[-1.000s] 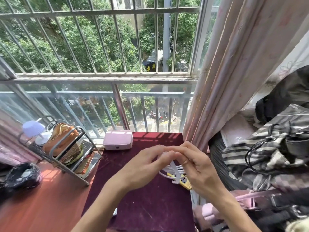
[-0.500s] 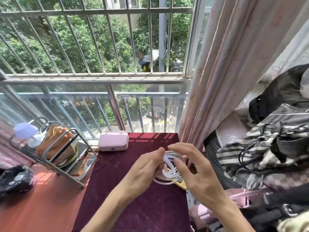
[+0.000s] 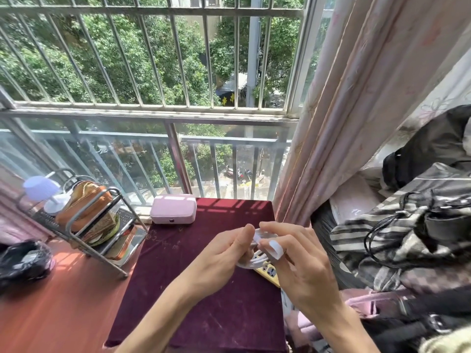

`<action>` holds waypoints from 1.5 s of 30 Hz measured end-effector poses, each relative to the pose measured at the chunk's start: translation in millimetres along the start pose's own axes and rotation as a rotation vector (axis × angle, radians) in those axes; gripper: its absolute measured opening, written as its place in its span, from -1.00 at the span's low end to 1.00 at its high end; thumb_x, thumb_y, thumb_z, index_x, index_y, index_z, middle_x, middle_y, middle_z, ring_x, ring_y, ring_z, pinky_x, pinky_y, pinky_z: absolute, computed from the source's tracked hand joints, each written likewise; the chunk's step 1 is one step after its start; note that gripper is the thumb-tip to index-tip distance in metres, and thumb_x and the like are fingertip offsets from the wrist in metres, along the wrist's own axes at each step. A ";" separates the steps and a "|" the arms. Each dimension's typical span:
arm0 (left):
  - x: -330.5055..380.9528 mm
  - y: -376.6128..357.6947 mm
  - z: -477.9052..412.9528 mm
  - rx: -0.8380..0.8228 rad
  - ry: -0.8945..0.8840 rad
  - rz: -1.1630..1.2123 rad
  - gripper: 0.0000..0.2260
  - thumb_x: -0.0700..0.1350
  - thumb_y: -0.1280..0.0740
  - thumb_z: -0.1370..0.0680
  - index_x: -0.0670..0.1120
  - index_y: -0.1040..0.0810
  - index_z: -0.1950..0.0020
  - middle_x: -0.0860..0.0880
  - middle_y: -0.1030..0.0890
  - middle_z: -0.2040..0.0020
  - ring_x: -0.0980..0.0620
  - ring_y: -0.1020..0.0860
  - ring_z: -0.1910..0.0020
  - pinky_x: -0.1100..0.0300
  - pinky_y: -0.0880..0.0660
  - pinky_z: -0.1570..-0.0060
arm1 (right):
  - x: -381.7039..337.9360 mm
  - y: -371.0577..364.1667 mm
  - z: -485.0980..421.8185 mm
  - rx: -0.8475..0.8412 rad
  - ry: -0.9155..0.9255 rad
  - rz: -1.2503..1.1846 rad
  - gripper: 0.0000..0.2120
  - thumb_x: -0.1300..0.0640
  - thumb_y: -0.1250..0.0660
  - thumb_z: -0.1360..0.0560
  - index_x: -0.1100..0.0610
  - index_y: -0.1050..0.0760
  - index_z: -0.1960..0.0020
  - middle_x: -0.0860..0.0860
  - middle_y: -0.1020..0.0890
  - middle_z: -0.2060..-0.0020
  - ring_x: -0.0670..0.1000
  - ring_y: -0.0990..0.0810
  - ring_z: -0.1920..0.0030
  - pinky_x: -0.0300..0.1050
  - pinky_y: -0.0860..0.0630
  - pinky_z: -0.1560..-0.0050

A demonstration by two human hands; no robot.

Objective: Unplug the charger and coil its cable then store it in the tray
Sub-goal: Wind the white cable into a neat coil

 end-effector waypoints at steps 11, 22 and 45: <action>6.9 11.1 0.5 0.157 -0.078 0.012 -0.58 0.10 -0.08 -0.73 0.07 -0.43 0.30 0.18 -0.34 0.37 0.16 -0.27 0.36 0.22 -0.28 0.31 | 8.5 4.6 -1.1 -0.027 -0.237 -0.200 -0.95 -0.12 -0.29 -0.68 -0.21 -0.53 -0.10 -0.29 -0.62 -0.33 -0.01 -0.65 -0.27 0.12 -0.66 -0.04; 8.2 6.5 -2.1 0.140 -0.136 -0.049 -0.62 0.04 -0.25 -0.60 0.09 -0.26 0.40 0.18 -0.24 0.43 0.19 -0.19 0.44 0.35 -0.17 0.42 | 8.3 14.8 -25.4 -0.075 -0.405 -0.436 -0.87 -0.18 -0.45 -0.56 -0.16 -0.68 0.00 -0.11 -0.77 0.17 0.00 -0.70 0.27 -0.05 -0.64 0.23; 6.0 -0.9 -0.6 0.217 -0.104 0.118 -0.55 0.10 -0.11 -0.69 -0.08 -0.71 0.10 0.13 -0.66 0.33 0.29 -0.56 0.37 0.46 -0.42 0.31 | 34.4 -20.2 -17.4 -0.668 -0.745 -0.741 -0.55 -0.41 -0.38 -0.50 -0.05 -0.77 0.03 -0.09 -0.77 0.24 -0.27 -0.64 0.19 -0.40 -0.49 0.02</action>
Point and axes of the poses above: each hand's wrist, its own z-axis away from the middle knuckle, its own y-axis out of the back of the hand, x = y × z, the point moved 7 cm from there along -z, towards the middle knuckle
